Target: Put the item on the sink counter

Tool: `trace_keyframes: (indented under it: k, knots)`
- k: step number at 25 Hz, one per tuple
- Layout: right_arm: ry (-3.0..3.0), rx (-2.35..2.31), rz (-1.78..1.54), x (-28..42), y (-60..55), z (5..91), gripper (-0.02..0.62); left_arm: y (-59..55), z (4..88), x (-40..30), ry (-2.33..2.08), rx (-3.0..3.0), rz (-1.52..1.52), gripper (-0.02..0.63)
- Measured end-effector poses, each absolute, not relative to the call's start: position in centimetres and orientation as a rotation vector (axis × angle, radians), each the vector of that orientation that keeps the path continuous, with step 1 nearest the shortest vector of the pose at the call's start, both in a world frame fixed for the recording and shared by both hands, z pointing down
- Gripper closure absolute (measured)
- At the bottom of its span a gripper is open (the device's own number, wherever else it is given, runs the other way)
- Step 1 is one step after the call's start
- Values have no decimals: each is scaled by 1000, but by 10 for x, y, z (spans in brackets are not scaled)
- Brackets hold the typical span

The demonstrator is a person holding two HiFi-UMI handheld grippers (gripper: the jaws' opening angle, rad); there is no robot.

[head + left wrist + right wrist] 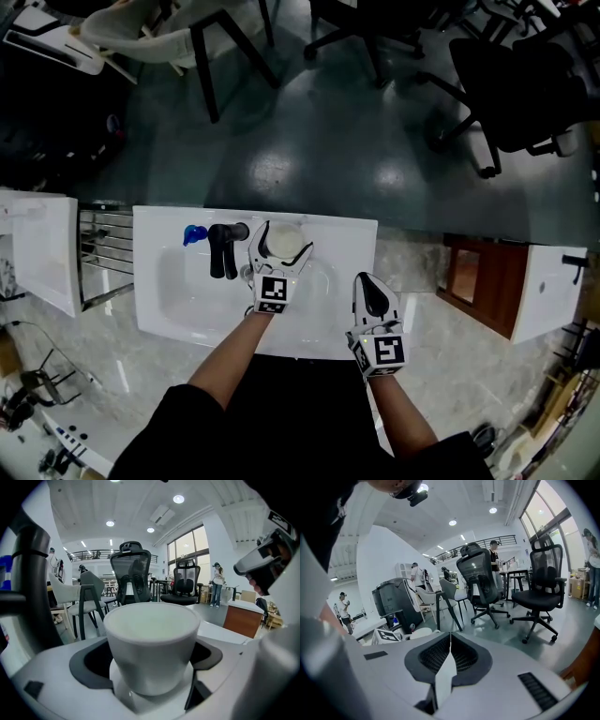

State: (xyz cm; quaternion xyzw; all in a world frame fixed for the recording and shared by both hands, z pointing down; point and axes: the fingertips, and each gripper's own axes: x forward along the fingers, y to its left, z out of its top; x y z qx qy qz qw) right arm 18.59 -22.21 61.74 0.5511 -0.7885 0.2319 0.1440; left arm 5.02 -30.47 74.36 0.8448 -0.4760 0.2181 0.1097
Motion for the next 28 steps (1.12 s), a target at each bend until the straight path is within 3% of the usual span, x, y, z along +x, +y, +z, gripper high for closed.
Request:
trace_keyframes:
  k: [28]
  knots:
    - [-2337,1625,544,136,-120,551,563,-151,660,17,-1271,2494,430,135]
